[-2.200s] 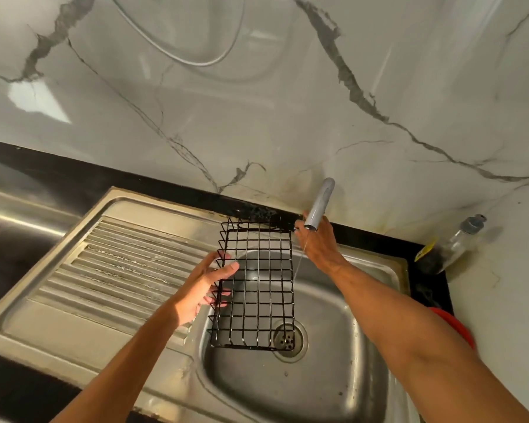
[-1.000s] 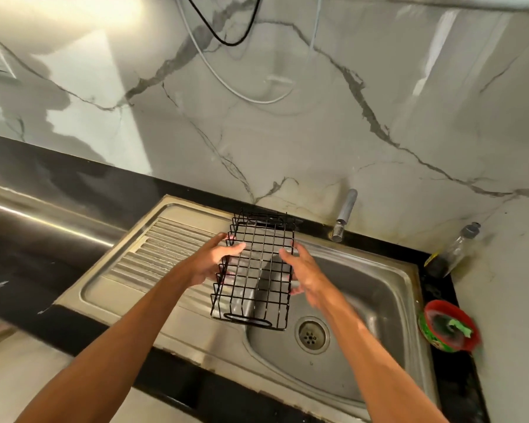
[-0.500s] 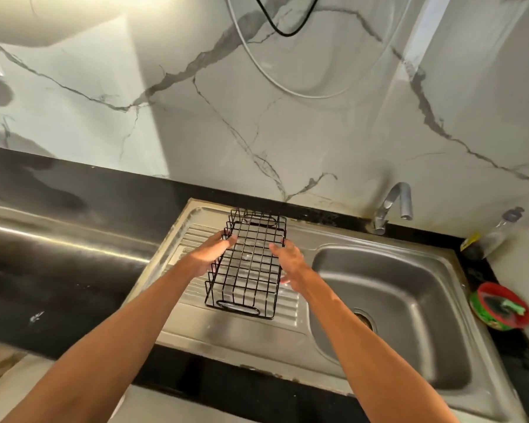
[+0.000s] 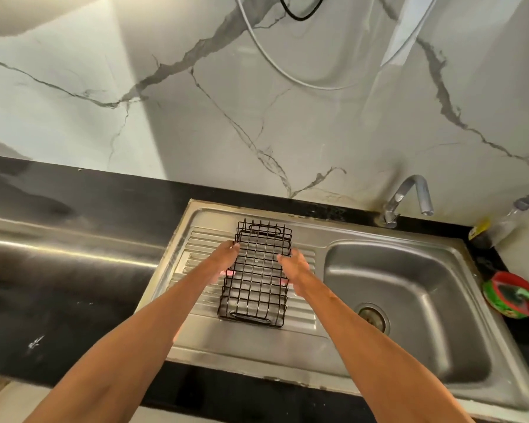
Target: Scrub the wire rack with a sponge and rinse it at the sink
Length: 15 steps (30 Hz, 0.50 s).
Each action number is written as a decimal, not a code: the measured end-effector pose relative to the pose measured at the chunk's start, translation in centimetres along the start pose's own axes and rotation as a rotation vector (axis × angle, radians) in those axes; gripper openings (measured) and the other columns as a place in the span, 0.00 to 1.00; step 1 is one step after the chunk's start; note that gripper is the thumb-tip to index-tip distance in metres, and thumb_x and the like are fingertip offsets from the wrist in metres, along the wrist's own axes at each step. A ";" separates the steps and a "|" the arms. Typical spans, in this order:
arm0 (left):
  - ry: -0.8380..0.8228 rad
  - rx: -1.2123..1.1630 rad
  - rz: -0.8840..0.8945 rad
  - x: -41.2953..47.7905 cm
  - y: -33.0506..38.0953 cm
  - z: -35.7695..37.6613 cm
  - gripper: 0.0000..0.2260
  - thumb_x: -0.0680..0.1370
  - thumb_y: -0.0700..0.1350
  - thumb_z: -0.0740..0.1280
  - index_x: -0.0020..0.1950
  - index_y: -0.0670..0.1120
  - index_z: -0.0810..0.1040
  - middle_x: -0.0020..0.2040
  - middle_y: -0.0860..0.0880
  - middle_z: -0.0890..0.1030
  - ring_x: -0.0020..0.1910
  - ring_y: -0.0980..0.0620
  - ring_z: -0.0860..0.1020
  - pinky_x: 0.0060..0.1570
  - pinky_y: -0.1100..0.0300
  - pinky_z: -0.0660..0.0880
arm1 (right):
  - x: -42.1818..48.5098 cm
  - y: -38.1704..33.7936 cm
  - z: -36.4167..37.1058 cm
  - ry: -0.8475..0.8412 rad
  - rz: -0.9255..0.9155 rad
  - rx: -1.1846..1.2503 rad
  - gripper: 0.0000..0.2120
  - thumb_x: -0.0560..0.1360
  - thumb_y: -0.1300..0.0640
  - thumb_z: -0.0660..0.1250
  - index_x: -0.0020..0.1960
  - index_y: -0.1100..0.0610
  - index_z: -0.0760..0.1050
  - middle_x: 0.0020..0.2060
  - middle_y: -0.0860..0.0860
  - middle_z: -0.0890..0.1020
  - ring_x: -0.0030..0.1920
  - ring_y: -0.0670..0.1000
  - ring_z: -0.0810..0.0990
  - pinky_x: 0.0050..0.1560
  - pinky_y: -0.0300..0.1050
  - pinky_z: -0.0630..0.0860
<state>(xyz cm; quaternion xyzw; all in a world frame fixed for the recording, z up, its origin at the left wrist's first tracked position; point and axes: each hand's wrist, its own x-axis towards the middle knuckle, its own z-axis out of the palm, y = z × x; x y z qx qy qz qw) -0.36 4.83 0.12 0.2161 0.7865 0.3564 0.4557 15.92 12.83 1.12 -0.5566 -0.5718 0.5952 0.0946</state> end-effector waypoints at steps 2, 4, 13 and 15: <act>0.002 0.013 -0.007 0.4 -0.2 0.0 0.22 0.87 0.48 0.53 0.81 0.42 0.58 0.81 0.40 0.58 0.80 0.40 0.57 0.77 0.42 0.55 | 0.2 0.1 0.0 0.005 0.014 0.001 0.30 0.83 0.57 0.61 0.81 0.57 0.51 0.77 0.57 0.63 0.69 0.57 0.71 0.54 0.45 0.71; 0.002 0.014 0.001 0.5 -0.1 0.0 0.21 0.88 0.47 0.53 0.80 0.43 0.60 0.81 0.40 0.60 0.80 0.40 0.58 0.77 0.43 0.56 | 0.5 0.1 0.0 0.004 0.017 0.012 0.30 0.83 0.57 0.61 0.81 0.57 0.51 0.76 0.57 0.64 0.69 0.57 0.71 0.56 0.47 0.72; 0.127 0.319 0.074 0.3 -0.6 -0.6 0.26 0.85 0.54 0.60 0.79 0.42 0.62 0.69 0.39 0.76 0.67 0.42 0.75 0.68 0.48 0.70 | 0.7 1.1 -1.2 -0.015 -0.012 -0.099 0.30 0.81 0.48 0.64 0.79 0.54 0.58 0.75 0.55 0.65 0.70 0.57 0.71 0.65 0.54 0.75; 0.157 0.351 0.162 -1.0 0.0 -0.6 0.33 0.82 0.61 0.60 0.80 0.40 0.60 0.42 0.47 0.80 0.41 0.53 0.79 0.47 0.59 0.77 | -0.1 1.1 -2.2 0.030 -0.078 -0.166 0.28 0.80 0.46 0.64 0.77 0.54 0.63 0.72 0.55 0.69 0.67 0.56 0.73 0.65 0.53 0.74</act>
